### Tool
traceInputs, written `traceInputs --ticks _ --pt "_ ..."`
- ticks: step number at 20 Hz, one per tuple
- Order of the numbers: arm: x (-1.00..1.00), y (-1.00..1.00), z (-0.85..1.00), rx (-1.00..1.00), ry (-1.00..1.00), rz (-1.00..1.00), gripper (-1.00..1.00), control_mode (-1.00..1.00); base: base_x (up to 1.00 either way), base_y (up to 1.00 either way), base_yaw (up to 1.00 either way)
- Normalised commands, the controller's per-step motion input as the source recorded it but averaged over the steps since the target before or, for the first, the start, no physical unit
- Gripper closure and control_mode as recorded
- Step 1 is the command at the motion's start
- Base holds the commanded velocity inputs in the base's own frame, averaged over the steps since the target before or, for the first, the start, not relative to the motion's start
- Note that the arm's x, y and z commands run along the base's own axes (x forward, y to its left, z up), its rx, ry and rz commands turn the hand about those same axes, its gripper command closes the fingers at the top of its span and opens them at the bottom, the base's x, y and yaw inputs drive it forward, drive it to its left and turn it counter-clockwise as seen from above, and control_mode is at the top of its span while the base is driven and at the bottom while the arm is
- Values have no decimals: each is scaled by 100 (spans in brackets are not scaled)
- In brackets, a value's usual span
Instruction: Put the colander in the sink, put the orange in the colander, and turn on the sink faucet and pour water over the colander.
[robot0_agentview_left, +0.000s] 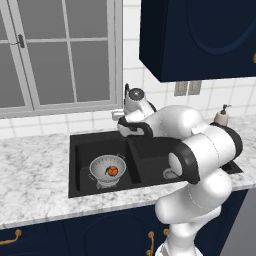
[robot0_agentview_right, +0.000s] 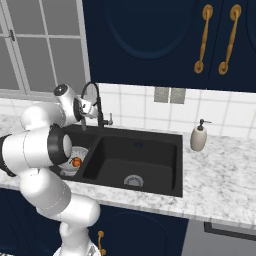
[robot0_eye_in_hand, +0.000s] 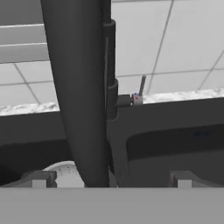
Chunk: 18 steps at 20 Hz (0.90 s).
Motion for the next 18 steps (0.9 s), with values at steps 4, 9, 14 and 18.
traceInputs --ticks 4,9,14,18 --pt "44 0 -20 0 -2 1 -100 -100 0 0 0" --pt "36 0 -6 0 0 0 -100 -100 0 0 0" --pt "38 0 0 0 0 0 -100 -100 0 0 0" --pt "39 0 0 0 0 0 -100 -100 0 0 0"
